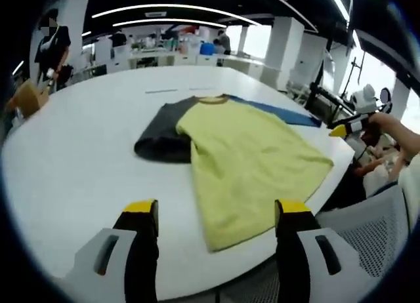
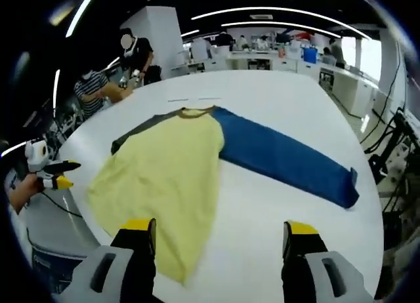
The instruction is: Fold the garment on the visible template until the final outline fits inside the template.
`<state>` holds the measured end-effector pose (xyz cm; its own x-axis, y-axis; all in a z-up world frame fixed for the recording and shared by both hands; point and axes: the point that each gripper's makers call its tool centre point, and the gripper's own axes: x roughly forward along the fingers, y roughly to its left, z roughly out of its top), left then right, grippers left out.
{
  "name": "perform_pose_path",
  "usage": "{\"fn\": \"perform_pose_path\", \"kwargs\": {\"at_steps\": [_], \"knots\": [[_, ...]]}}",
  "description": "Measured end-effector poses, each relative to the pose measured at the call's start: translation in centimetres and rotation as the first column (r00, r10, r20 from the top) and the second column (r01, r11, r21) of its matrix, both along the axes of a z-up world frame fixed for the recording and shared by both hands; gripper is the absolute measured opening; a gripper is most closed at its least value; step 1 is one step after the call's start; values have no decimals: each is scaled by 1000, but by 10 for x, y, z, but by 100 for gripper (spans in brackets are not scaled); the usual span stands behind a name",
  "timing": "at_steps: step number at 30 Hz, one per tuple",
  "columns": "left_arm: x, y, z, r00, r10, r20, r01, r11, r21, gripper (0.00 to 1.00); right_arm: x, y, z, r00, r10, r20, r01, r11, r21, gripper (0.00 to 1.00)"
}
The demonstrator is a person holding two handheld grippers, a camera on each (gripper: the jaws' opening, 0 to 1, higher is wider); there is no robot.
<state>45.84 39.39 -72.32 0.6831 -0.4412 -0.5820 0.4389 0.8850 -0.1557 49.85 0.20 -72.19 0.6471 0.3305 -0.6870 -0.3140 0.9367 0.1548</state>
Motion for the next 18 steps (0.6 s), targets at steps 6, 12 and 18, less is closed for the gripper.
{"fn": "perform_pose_path", "kwargs": {"at_steps": [6,12,18], "knots": [[3,-5,7,999,-21,26,22,1000,-15,82,16,-27,5,998,-48,43,49,999,-22,82],[7,-10,15,998,-39,54,41,998,-39,90,36,-54,13,989,-115,88,117,993,-19,81],[10,-13,20,996,-57,67,60,997,-42,95,56,-85,17,978,-170,123,176,984,-42,75]]}}
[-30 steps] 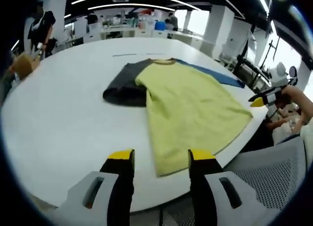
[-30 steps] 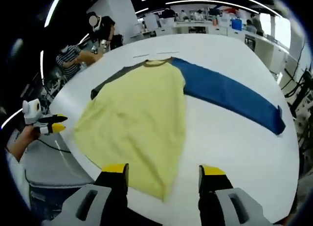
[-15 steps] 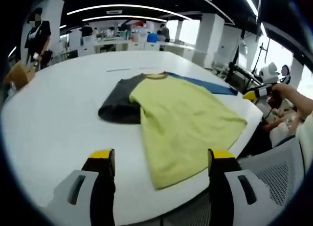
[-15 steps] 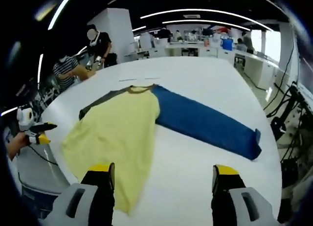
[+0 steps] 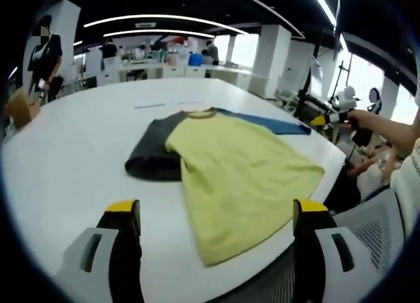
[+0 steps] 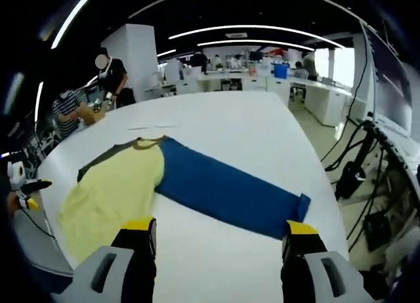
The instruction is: Fold the garment on the visible template until the final outline fits inside the template.
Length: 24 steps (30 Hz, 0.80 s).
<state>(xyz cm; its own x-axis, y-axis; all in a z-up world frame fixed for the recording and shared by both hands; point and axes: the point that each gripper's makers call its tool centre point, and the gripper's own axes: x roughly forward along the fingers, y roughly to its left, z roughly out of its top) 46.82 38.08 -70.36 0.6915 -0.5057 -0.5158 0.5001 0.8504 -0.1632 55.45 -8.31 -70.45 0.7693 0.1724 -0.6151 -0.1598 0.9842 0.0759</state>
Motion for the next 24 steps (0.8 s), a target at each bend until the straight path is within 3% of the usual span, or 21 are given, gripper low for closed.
{"fn": "perform_pose_path", "kwargs": {"at_steps": [12,24], "knots": [[8,-6,11,998,-39,42,39,999,-12,99,28,-33,-13,1000,-14,-9,13,998,-66,65],[11,-11,16,997,-52,57,54,998,-29,99,50,-56,-37,994,-73,-76,66,994,-90,47]]}}
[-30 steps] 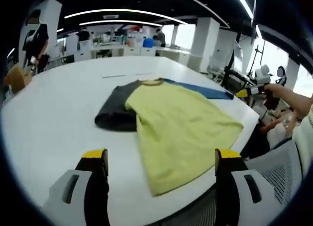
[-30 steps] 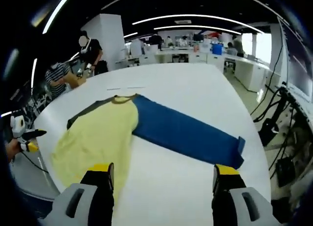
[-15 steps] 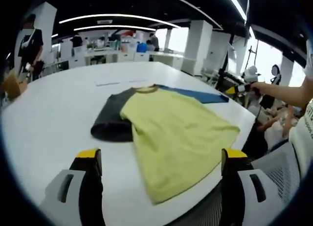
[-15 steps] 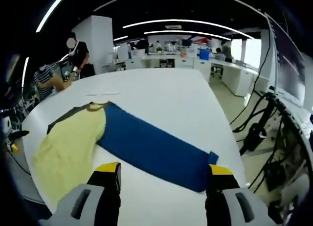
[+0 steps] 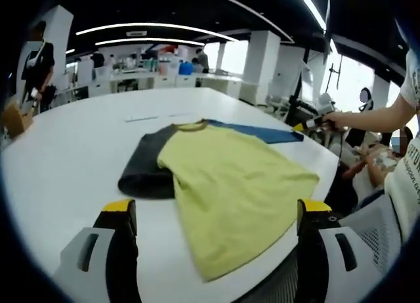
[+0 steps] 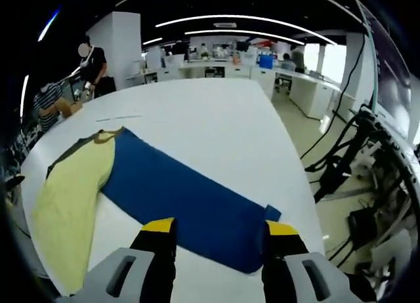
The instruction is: Fold the garment on the visible template until the final outline fits inside the template.
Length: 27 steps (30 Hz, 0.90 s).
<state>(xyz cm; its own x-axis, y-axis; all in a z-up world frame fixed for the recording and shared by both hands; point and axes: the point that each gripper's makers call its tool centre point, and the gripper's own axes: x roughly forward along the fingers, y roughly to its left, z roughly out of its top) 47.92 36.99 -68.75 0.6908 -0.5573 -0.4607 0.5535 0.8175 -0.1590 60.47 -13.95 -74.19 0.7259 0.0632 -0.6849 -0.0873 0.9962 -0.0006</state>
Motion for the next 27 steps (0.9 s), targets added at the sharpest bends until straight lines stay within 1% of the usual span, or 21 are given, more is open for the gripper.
{"fn": "perform_pose_path", "kwargs": {"at_steps": [2,6,9,12,14,17,21,23,25,27], "knots": [[0,0,1,1000,1,3,-1,1000,-2,99,3,-6,-5,1000,-6,-11,5,1000,-20,45],[0,2,0,1000,5,-1,-5,1000,-2,98,4,-17,-16,998,-35,-47,33,999,-34,41],[0,2,-1,1000,8,-4,-8,1000,-6,98,2,-23,-24,995,-65,-77,62,997,-39,35],[-2,1,-2,1000,5,-11,-6,1000,-4,97,0,-24,-29,992,-71,-100,66,996,-52,30],[-2,1,-2,1000,3,-11,-3,1000,2,96,-2,-25,-32,990,-82,-115,77,996,-46,24],[-1,1,0,1000,8,-5,-8,1000,-3,96,-4,-25,-33,988,-99,-122,95,995,-37,17],[-1,4,0,1000,16,-2,-16,1000,3,95,-1,-33,-36,985,-114,-131,112,993,-27,7],[-2,5,0,1000,20,-6,-20,1000,4,94,0,-35,-36,983,-126,-131,125,992,-22,5],[-3,5,-1,1000,24,-10,-24,1000,7,94,-9,-24,-30,983,-133,-127,132,991,-16,3],[-3,6,-2,1000,26,-13,-26,1000,8,94,-15,-18,-25,982,-139,-126,137,990,-20,1]]}}
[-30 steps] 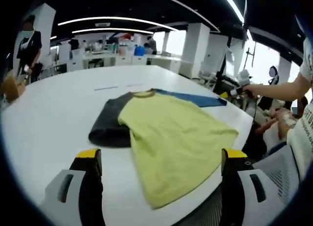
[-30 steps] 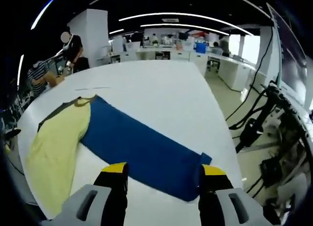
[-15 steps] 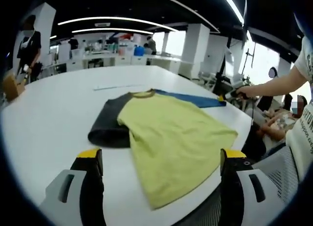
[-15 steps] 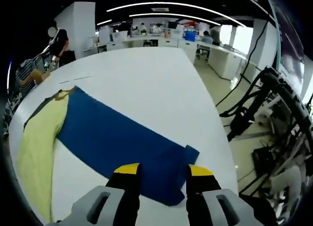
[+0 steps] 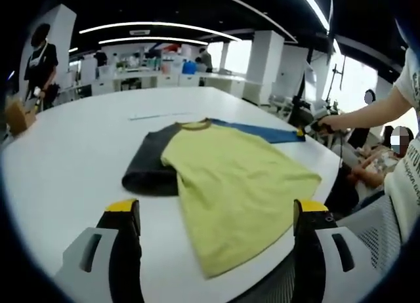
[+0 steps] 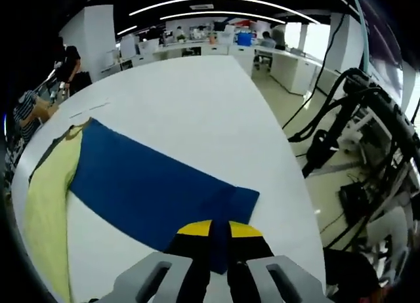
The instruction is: Fold the garment on the visible template until the final outline fits inside the template.
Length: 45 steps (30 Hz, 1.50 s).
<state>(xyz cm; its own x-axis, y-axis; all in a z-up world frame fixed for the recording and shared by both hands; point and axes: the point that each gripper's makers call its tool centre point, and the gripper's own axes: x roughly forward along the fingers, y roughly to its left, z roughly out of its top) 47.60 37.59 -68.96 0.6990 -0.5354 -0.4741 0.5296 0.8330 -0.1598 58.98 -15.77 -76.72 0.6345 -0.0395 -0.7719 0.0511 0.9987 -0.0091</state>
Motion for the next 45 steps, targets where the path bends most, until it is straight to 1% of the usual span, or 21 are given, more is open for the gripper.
{"fn": "perform_pose_path", "kwargs": {"at_steps": [2,4,5,11,12,14,16,19,20,21,22,24,27,29,34,35,36,37,42,43,45], "knots": [[0,1,0,1000,3,0,-3,1000,1,93,-5,3,3,1000,-5,-1,5,1000,-4,0],[0,1,1,1000,5,3,-5,1000,0,93,0,-4,0,1000,-9,-1,9,1000,6,1],[0,1,1,1000,6,3,-6,1000,-1,93,-1,-2,1,1000,-8,-2,8,1000,4,1],[0,3,0,1000,8,-3,-8,1000,2,92,-6,10,3,1000,23,-14,-23,1000,3,10],[0,3,-1,1000,7,-4,-7,1000,3,92,0,3,0,1000,26,-16,-26,1000,-2,10],[0,4,-1,1000,7,-3,-7,1000,4,92,-4,4,1,997,74,-33,-76,996,-52,10],[0,5,0,1000,8,-2,-8,1000,2,92,4,-7,-4,992,114,-46,-118,988,-102,8],[0,6,0,1000,9,-1,-9,1000,5,91,5,-11,-7,994,95,-46,-99,991,-92,4],[0,6,0,1000,10,-1,-10,1000,5,91,5,-17,-8,995,85,-53,-90,990,-112,1],[0,6,0,1000,11,-1,-11,1000,3,91,8,-25,-10,995,82,-57,-88,988,-124,0],[0,6,0,1000,11,0,-11,1000,1,91,10,-26,-11,995,79,-52,-84,992,-99,0],[0,7,1,1000,13,0,-13,1000,2,91,10,-26,-12,996,74,-51,-79,992,-94,0],[-1,6,0,1000,13,-2,-13,1000,2,91,4,-18,-9,995,89,-54,-95,990,-104,0],[-1,5,1,1000,12,-3,-12,1000,3,91,8,-24,-11,995,83,-54,-88,991,-96,0],[1,6,3,1000,12,7,-12,1000,2,91,17,-39,-10,998,55,-28,-58,995,-83,0],[1,6,3,1000,11,7,-12,1000,2,91,17,-37,-8,998,52,-22,-54,995,-81,0],[1,6,3,1000,11,6,-11,1000,3,90,17,-37,-7,998,52,-19,-53,995,-82,0],[1,6,3,1000,9,6,-9,1000,3,90,23,-45,-7,999,51,-13,-52,995,-86,0],[1,7,2,1000,7,6,-7,1000,6,91,33,-49,-2,998,62,12,-61,994,-88,0],[1,7,3,1000,6,7,-7,1000,5,91,23,-31,5,998,65,21,-63,994,-90,0],[1,6,3,1000,6,10,-6,1000,2,91,24,-25,7,997,68,33,-65,994,-87,0]]}}
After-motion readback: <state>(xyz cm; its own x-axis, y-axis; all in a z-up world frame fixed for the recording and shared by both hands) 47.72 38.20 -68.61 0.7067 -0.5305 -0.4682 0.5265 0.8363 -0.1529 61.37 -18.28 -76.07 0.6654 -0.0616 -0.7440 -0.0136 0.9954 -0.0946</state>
